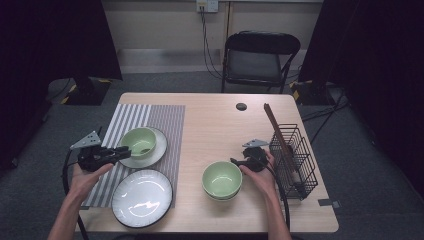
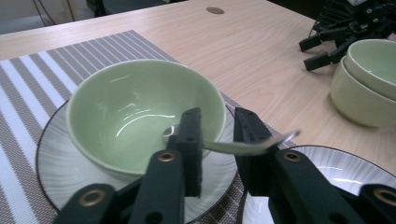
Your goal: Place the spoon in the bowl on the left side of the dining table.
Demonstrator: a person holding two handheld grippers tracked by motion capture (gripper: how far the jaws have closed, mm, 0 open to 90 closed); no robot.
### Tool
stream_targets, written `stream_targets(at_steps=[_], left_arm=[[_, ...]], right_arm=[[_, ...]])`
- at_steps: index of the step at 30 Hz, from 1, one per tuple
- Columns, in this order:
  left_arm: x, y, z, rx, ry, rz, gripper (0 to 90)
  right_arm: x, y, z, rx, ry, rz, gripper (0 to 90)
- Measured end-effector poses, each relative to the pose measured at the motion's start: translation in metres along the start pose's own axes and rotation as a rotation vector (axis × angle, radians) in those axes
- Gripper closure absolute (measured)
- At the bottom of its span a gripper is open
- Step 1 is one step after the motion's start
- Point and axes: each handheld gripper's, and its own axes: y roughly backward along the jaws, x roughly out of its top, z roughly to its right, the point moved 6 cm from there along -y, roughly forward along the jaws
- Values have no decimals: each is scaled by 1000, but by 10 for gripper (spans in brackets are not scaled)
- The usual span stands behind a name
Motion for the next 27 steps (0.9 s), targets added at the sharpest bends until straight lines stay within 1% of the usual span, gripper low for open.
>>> stream_targets(at_steps=[2,6,8,9,11,12,13,14,15,16,17,19,20,21,22,23,24,25,26,27], left_arm=[[-1,2,-1,-6,-2,-3,713],[0,4,-6,32,-1,-9,701],[3,7,-8,43,4,16,697],[6,9,-8,43,8,35,691],[10,12,-6,33,8,44,690],[12,12,-3,29,12,54,692],[14,13,0,21,7,58,701],[16,13,4,5,9,70,701],[17,13,8,-5,4,70,716],[18,12,11,-21,19,83,716],[17,10,13,-32,25,86,729],[13,7,15,-7,-4,57,726],[9,6,16,-4,-3,35,720],[6,4,16,-6,-5,32,714],[2,2,17,19,-8,14,706],[-1,1,16,36,-21,0,691],[-4,-1,16,34,-16,-13,680],[-7,-1,16,16,-2,-8,670],[-9,-2,16,9,4,-7,667],[-12,-2,16,11,2,-18,665]], right_arm=[[0,0,0,3,-2,0,179],[0,0,1,7,-10,3,179],[0,0,1,5,-6,4,179],[0,0,0,5,-4,3,179],[0,0,0,4,-2,2,179],[0,0,0,5,-2,2,179],[0,0,0,5,-3,3,179],[0,0,0,4,-3,3,179],[0,0,0,5,-3,3,179],[0,0,0,5,-3,3,179],[0,0,0,5,-3,2,179],[0,0,0,4,-3,1,179],[0,0,0,1,-1,1,179],[0,0,0,-1,0,0,179],[0,0,0,3,-2,1,179],[0,0,0,2,-2,1,179],[0,0,0,0,0,0,179],[0,0,0,-2,1,0,177],[0,0,0,-3,4,0,176],[0,0,0,-4,5,0,176]])
